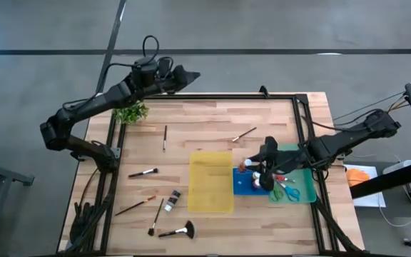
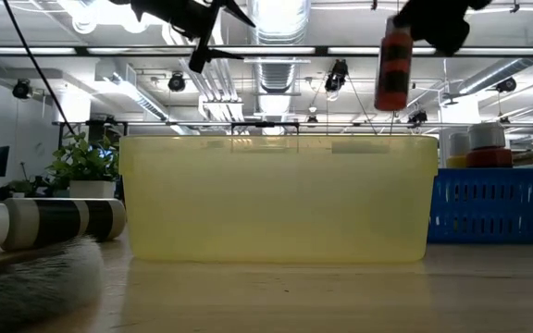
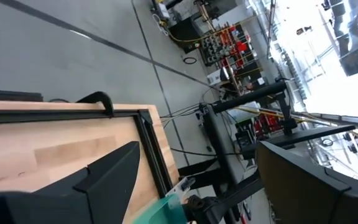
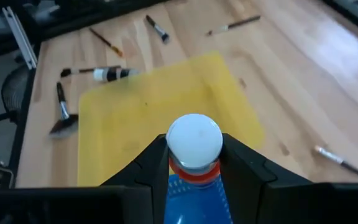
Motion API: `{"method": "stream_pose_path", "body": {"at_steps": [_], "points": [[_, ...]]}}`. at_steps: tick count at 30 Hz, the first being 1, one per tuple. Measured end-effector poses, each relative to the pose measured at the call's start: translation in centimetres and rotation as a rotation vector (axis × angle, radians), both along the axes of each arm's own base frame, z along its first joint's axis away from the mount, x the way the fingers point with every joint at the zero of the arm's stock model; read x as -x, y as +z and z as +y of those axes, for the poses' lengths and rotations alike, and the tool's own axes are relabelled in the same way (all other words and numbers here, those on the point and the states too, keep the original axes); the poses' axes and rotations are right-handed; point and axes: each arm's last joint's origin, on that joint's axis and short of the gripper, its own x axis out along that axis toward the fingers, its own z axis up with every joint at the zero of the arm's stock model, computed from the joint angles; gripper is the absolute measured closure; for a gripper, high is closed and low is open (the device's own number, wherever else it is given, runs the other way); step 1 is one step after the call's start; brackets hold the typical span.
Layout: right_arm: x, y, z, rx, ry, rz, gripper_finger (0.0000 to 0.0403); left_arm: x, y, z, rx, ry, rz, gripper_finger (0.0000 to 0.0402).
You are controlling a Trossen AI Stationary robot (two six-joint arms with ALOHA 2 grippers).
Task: Pick & Place Paint Supplies
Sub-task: Put the orange paint bottle into the blue bin
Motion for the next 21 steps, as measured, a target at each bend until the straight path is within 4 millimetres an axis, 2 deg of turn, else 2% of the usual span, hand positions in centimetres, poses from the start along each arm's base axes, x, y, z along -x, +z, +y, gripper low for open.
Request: {"method": "stream_pose_path", "body": {"at_steps": [11, 21], "points": [[-1.2, -2.9, 0.8, 0.012, 0.041, 0.108, 0.0294, 0.3, -0.4, -0.2, 0.016, -0.001, 0.004, 0.0070], [-1.2, -4.5, 0.8, -0.012, 0.030, 0.104, 0.0294, 0.3, -0.4, -0.2, 0.016, -0.003, 0.004, 0.0070]]}}
